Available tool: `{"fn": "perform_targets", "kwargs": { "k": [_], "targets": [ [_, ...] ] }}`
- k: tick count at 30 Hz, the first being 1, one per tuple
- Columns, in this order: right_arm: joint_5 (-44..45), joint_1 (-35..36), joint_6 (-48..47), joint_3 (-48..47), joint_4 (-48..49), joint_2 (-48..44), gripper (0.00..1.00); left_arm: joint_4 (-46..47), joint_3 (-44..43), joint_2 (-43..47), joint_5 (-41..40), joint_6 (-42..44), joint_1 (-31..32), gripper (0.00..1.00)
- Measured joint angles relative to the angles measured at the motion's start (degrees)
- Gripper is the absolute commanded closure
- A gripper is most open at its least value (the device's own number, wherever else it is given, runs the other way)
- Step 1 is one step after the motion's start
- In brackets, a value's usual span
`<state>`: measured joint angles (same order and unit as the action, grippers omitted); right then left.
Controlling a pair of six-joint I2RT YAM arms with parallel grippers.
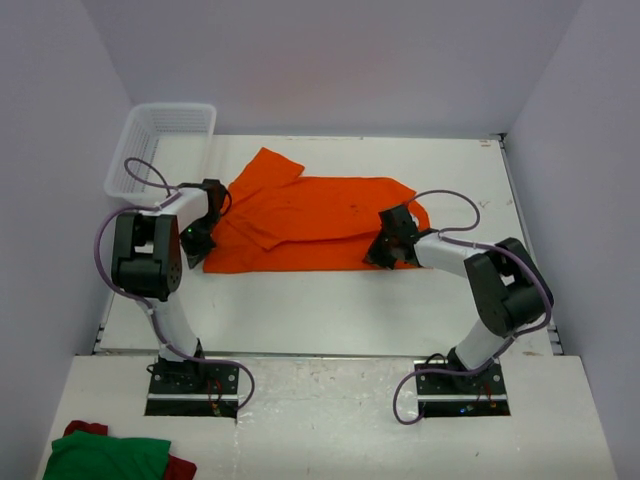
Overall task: Fold and stack the t-shirts
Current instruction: Fold the flattened tshirt in 1/3 of the way
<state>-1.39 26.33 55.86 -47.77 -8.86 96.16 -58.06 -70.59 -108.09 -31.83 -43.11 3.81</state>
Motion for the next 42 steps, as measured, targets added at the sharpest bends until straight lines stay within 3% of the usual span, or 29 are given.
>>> {"fn": "perform_targets", "kwargs": {
  "k": [4,8,13,14,16,17,18,20,25,29,31,35,42],
  "targets": [
    [1.1,2.7,0.0,3.0,1.2,-2.6,1.0,-6.2,-1.7,2.5,-5.3,-5.5,3.7,1.0],
    [2.1,6.3,0.1,3.7,0.6,-3.7,1.0,-11.3,-7.8,6.7,-9.0,-9.3,12.5,1.0],
    [7.0,12.2,-1.7,3.5,-5.6,-6.6,1.0,-7.7,-9.1,14.1,-5.9,-6.7,21.8,1.0],
    [8.0,13.5,-2.5,3.5,-7.6,-7.4,0.95,-4.7,-7.5,16.3,-3.8,-5.4,22.2,1.0],
    [9.0,14.8,-4.2,3.0,-11.8,-9.1,0.77,0.2,-3.7,20.6,0.1,-3.0,22.3,0.88],
    [9.6,15.0,-5.3,2.4,-13.9,-10.1,0.69,3.1,-1.5,22.8,2.2,-1.9,22.1,0.78],
    [9.9,14.9,-6.4,1.4,-15.8,-11.2,0.54,4.9,0.1,24.2,3.9,-1.0,22.0,0.73],
    [10.8,14.8,-8.6,-1.7,-18.8,-13.9,0.39,8.2,2.3,25.6,7.0,0.4,21.8,0.66],
    [13.8,14.8,-13.8,-13.0,-24.4,-23.2,0.38,14.9,5.9,24.2,12.9,2.4,21.8,0.67],
    [16.9,14.5,-16.8,-22.1,-27.4,-27.0,0.39,18.6,10.3,23.8,17.3,3.1,21.8,0.84],
    [18.0,14.0,-18.2,-24.2,-28.3,-28.0,0.39,20.0,11.6,23.3,19.2,3.4,21.8,0.84],
    [18.8,12.8,-19.8,-24.2,-30.8,-28.6,0.39,22.8,12.8,22.6,22.6,3.7,21.9,0.71],
    [18.8,11.0,-21.0,-22.1,-32.9,-28.8,0.4,26.8,13.3,20.0,26.1,3.8,22.1,0.63]
  ]
}}
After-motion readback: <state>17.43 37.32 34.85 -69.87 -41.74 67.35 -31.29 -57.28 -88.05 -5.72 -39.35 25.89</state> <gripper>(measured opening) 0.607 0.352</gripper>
